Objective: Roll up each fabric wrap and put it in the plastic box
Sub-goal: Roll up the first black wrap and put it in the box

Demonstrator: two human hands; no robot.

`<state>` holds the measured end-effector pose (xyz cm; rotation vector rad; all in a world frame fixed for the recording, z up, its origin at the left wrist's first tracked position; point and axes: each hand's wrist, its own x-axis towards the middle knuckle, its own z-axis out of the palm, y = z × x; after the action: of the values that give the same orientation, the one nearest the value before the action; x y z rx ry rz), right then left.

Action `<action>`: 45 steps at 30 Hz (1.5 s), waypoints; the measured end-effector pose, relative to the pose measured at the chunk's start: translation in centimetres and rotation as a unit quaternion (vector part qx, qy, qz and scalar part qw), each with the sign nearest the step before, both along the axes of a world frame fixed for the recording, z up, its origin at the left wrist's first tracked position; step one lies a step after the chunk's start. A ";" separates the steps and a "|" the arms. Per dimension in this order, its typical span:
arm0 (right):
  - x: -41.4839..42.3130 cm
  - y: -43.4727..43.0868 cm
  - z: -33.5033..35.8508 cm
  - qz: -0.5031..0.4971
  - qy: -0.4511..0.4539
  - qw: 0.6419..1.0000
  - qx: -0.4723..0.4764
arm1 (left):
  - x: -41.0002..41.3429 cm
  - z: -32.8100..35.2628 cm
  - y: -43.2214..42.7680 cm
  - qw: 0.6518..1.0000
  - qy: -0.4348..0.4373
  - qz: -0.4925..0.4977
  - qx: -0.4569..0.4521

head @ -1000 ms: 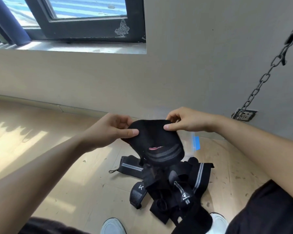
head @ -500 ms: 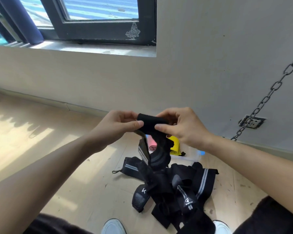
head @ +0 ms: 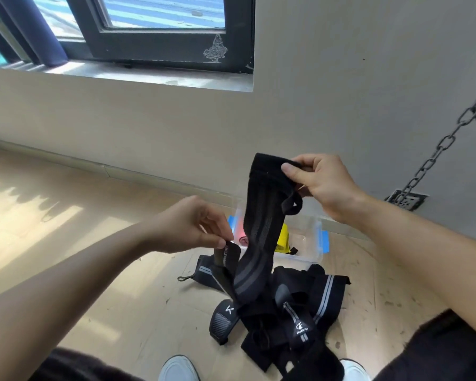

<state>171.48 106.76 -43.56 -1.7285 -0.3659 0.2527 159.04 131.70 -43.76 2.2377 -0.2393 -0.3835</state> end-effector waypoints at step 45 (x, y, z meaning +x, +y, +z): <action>-3.3 3.8 3.5 0.125 -0.043 0.990 0.052 | 0.8 3.9 -2.4 0.916 -0.091 0.254 -0.296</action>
<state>168.22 110.53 -40.05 -1.5928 -0.6509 0.3342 159.87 129.32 -39.83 1.6452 0.1254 0.1683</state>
